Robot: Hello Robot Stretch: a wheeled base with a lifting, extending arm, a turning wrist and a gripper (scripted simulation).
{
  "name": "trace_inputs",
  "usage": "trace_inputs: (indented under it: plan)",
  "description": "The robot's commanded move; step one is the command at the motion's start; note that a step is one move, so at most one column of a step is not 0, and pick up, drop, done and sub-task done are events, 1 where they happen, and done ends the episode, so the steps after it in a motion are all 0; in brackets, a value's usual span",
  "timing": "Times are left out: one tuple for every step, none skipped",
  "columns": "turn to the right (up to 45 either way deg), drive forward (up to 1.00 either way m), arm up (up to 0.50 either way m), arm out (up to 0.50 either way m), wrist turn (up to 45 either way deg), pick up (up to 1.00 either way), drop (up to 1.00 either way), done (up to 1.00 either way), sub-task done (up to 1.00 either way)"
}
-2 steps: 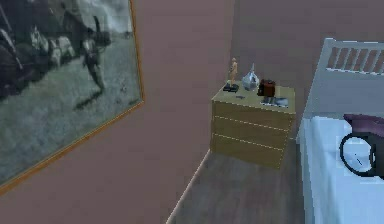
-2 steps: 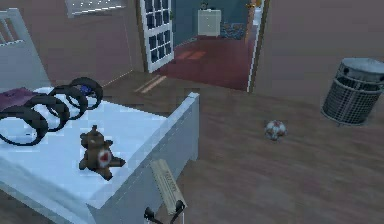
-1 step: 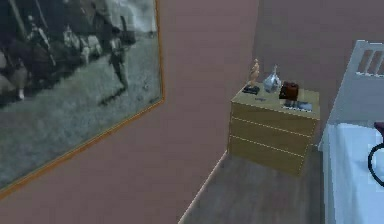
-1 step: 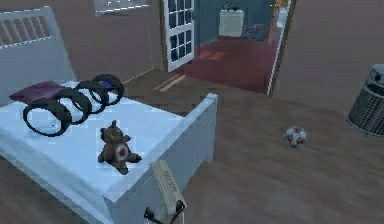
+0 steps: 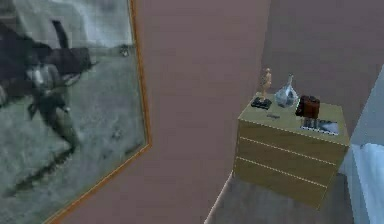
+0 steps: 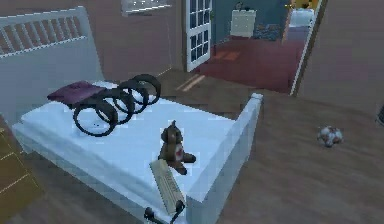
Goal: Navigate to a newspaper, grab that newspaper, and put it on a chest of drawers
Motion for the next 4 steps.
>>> trace_inputs:
  plan:
    - [27.0,0.0,0.0,0.0,0.0,0.0,0.0,0.0,0.0]
    - [0.0,1.0,0.0,0.0,0.0,0.0,0.0,0.0,0.0]
    - [18.0,0.0,0.0,0.0,0.0,0.0,0.0,0.0,0.0]
    - [0.0,0.05,0.0,0.0,0.0,0.0,0.0,0.0,0.0]
